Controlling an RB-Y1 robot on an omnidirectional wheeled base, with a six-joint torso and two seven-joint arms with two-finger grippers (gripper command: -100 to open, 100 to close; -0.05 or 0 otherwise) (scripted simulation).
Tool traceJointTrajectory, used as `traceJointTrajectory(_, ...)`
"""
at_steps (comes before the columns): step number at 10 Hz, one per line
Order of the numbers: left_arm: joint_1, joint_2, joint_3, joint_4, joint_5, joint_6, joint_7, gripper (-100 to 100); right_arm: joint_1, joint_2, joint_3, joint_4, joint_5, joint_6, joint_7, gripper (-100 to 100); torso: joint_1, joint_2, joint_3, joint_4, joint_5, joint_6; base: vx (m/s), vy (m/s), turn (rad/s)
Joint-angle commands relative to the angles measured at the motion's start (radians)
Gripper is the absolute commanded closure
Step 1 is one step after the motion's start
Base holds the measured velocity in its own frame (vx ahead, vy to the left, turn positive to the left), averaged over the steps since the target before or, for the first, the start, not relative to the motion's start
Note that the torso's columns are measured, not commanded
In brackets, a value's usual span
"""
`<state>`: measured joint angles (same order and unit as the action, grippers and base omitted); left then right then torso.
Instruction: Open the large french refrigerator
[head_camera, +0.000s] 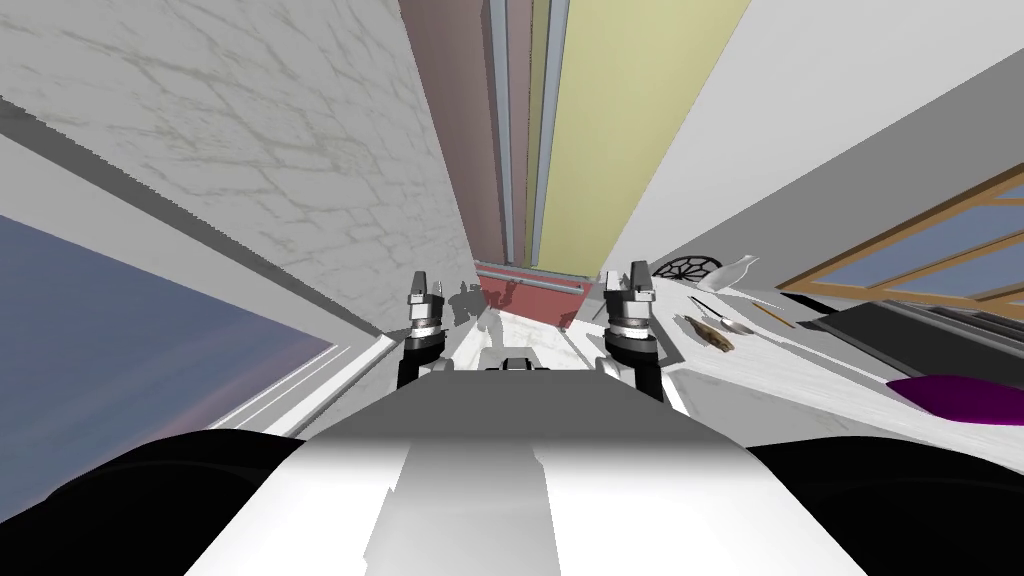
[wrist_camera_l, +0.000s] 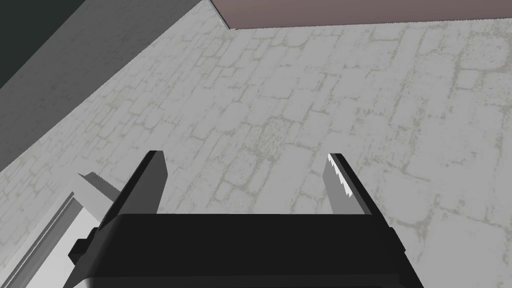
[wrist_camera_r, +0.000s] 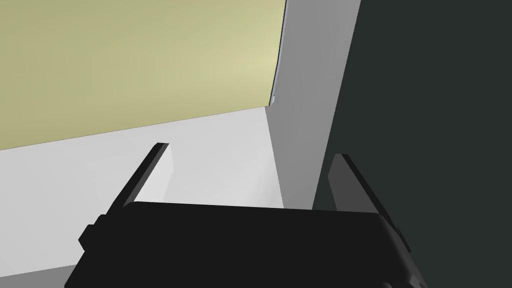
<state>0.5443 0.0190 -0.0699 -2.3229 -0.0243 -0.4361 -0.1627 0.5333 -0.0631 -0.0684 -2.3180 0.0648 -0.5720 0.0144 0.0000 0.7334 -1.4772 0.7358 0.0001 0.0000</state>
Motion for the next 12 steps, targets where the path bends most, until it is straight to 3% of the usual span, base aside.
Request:
traceJointTrajectory(1, 0.000, 0.000, 0.000, 0.000, 0.000, 0.000, 0.000, 0, 0.000, -0.054, -0.006, 0.038, 0.020, -0.027, 0.071, -100, 0.000, 0.001, -0.001, 0.001, 0.000, 0.000, 0.164, 0.039, -0.068)
traceJointTrajectory(5, 0.000, 0.000, 0.000, 0.000, 0.000, 0.000, 0.000, 0, -0.002, -0.098, -0.014, 0.099, 0.056, -0.068, 0.173, -100, 0.000, 0.007, 0.003, 0.003, 0.000, 0.000, 0.161, 0.038, -0.061)
traceJointTrajectory(12, 0.000, 0.000, 0.000, 0.000, 0.000, 0.000, 0.000, 0, -0.005, -0.125, -0.023, 0.175, 0.101, -0.118, 0.336, -100, 0.000, 0.005, 0.001, 0.002, 0.000, 0.000, 0.125, 0.037, -0.048)
